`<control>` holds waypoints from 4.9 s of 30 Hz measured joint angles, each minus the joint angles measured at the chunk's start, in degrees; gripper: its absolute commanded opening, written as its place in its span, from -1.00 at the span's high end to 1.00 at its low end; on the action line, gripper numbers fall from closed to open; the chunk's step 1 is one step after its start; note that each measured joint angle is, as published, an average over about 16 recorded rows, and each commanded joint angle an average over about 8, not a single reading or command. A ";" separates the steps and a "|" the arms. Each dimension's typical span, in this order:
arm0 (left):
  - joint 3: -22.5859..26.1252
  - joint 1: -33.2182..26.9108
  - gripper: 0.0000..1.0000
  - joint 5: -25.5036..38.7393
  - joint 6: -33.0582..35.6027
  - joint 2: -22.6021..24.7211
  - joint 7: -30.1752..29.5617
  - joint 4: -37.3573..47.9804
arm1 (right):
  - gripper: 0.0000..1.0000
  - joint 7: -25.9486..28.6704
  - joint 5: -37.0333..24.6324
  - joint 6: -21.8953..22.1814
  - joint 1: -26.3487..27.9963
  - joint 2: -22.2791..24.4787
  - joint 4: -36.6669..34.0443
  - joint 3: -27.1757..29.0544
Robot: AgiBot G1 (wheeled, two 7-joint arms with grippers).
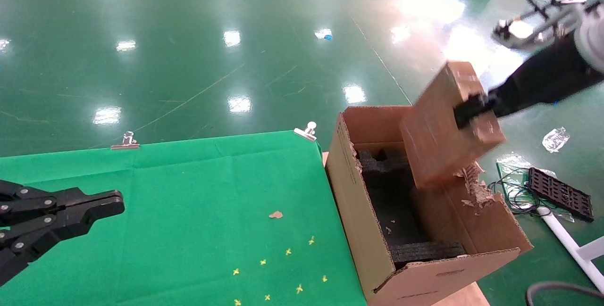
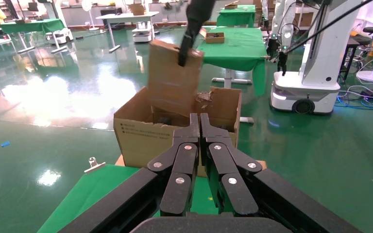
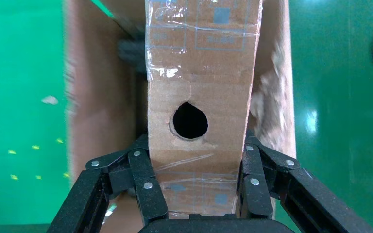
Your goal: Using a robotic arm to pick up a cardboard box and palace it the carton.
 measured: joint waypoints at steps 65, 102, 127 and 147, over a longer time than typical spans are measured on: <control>0.22 -0.05 -1.00 -0.15 -0.10 -0.09 0.11 0.00 | -1.00 -13.17 6.35 16.85 -31.99 -6.31 -22.14 0.68; 0.34 -0.07 -1.00 -0.23 -0.15 -0.14 0.17 0.01 | -1.00 -27.98 8.58 15.00 -10.92 -5.17 -20.54 3.48; 0.43 -0.10 -1.00 -0.27 -0.16 -0.15 0.22 0.07 | -1.00 -40.17 18.20 10.82 -28.47 -0.05 1.07 29.54; 0.48 -0.11 -1.00 -0.31 -0.18 -0.18 0.25 0.07 | -1.00 -50.63 27.45 5.14 -49.62 3.88 21.36 55.51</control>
